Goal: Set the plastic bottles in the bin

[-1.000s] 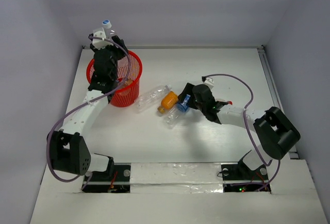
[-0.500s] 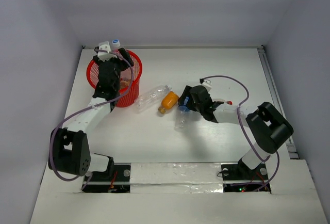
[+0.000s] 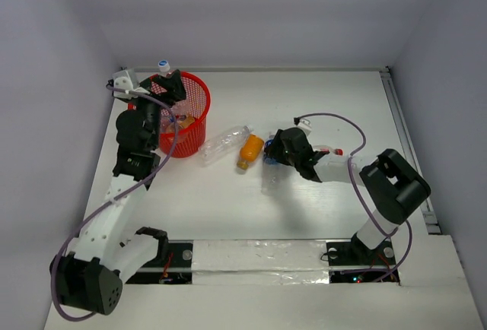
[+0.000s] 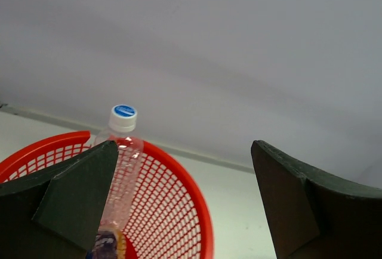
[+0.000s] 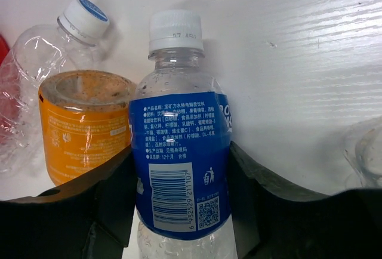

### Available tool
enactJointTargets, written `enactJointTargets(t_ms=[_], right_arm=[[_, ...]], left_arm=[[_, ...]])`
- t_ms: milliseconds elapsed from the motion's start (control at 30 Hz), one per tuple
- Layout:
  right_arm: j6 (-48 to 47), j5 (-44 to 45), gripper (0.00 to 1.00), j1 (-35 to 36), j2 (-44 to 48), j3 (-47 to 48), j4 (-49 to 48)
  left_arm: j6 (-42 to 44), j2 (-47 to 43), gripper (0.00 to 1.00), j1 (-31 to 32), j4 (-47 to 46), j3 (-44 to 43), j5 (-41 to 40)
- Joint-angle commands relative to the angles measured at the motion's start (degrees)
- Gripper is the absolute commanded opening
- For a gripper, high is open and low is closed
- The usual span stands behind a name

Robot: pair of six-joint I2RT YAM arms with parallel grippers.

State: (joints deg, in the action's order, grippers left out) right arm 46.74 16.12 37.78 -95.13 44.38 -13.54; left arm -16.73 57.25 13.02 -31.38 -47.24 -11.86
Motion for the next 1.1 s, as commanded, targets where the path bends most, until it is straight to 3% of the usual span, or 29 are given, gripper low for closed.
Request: enactJointTargets(t_ms=[0,133,467,600,733,1067], right_arm=[[0.0,0.7,0.54,-0.4,2.8,-1.6,-3.2],[-0.1,1.3,0.44,-0.4,7.4,-3.6,-3.1],[-3.0,-0.1,0.44,2.2,28.4,-5.1,4.4],[-4.8,-4.7,0.45,4.6,33.1,0.0,3.0],[-10.4,-2.2,0.47,9.8,27.9,13.3,3.2],[-22.6,-7.2,0.51,12.3,-4.2,51.9,-3.7]], left_arm=[[-5.5,-4.6,0.93,-0.2,2.4,-0.6,4.7],[-8.9,-10.8,0.92,-0.2,6.6,0.1,8.6],[-7.1,-23.1,0.91,-0.2,22.5,1.6,15.8],[-7.2,-27.6,0.92,-0.2,24.3,3.7,15.5],[-6.7,-29.4,0.91,-0.2,25.6,3.5,16.3],[-8.1,-35.3,0.91,-0.2,26.3,4.5,15.8]])
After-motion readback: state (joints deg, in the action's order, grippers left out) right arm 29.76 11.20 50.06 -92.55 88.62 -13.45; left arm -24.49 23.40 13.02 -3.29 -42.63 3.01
